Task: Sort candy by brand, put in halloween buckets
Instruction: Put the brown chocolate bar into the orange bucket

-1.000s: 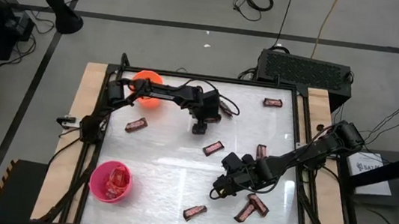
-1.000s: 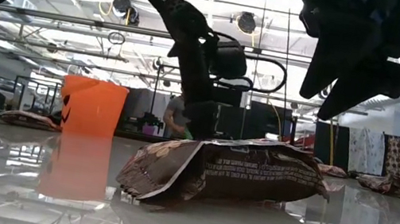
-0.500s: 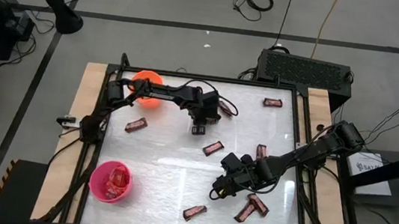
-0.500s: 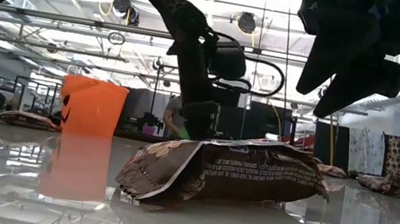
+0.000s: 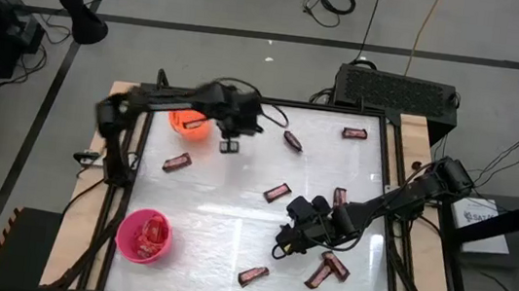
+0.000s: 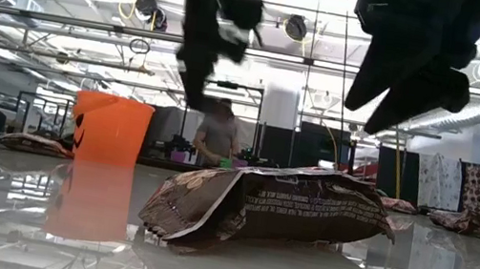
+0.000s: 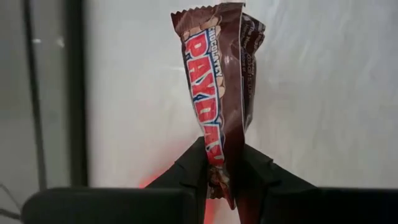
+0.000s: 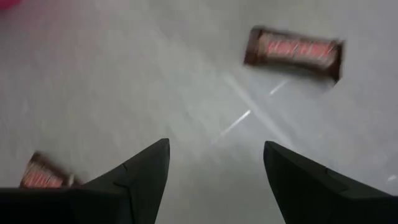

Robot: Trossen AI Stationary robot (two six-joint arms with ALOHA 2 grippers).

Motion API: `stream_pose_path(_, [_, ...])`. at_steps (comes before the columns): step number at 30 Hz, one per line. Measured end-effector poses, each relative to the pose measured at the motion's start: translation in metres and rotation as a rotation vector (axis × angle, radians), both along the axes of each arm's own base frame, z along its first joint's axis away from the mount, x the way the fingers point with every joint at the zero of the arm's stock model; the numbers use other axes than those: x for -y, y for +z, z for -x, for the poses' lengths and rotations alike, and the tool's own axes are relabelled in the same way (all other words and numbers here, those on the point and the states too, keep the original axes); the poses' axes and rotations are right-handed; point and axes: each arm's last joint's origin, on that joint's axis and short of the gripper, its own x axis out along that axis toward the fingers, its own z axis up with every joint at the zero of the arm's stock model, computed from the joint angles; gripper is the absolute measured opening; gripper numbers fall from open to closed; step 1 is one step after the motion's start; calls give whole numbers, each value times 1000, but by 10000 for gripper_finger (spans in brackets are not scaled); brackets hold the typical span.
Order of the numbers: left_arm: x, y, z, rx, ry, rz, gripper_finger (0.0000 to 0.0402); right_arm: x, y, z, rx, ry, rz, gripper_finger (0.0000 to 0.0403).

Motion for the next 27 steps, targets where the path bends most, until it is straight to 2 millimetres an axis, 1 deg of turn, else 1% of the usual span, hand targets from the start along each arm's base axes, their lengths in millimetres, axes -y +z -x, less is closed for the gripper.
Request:
stream_pose_path(3, [4,39,32,30,51,-51,63,3,0,-1,11,-13,27,251])
stream_pose_path(7, [3,80,74,91,176,-148,64,6,1,-3,16,-28,28,251])
stream_pose_path(10, [0,102,103,152,267,-189,65,8,1,-4,19,-32,29,251])
stream_pose_path(13, [-7,113,125,172,341,-202,65,10,1,-5,19,-38,29,251])
stream_pose_path(16, [-15,115,145,137,426,-190,65,10,1,-5,20,-38,29,251])
stream_pose_path(18, [-22,112,154,112,470,-179,65,10,1,-5,20,-38,29,251])
stream_pose_path(20, [-28,104,160,89,503,-159,65,10,1,-5,20,-35,31,251])
stream_pose_path(23, [-35,87,166,53,529,-97,66,10,1,-5,19,-30,34,251])
stream_pose_path(27, [-39,66,167,10,524,-73,66,10,1,-5,18,-25,37,251])
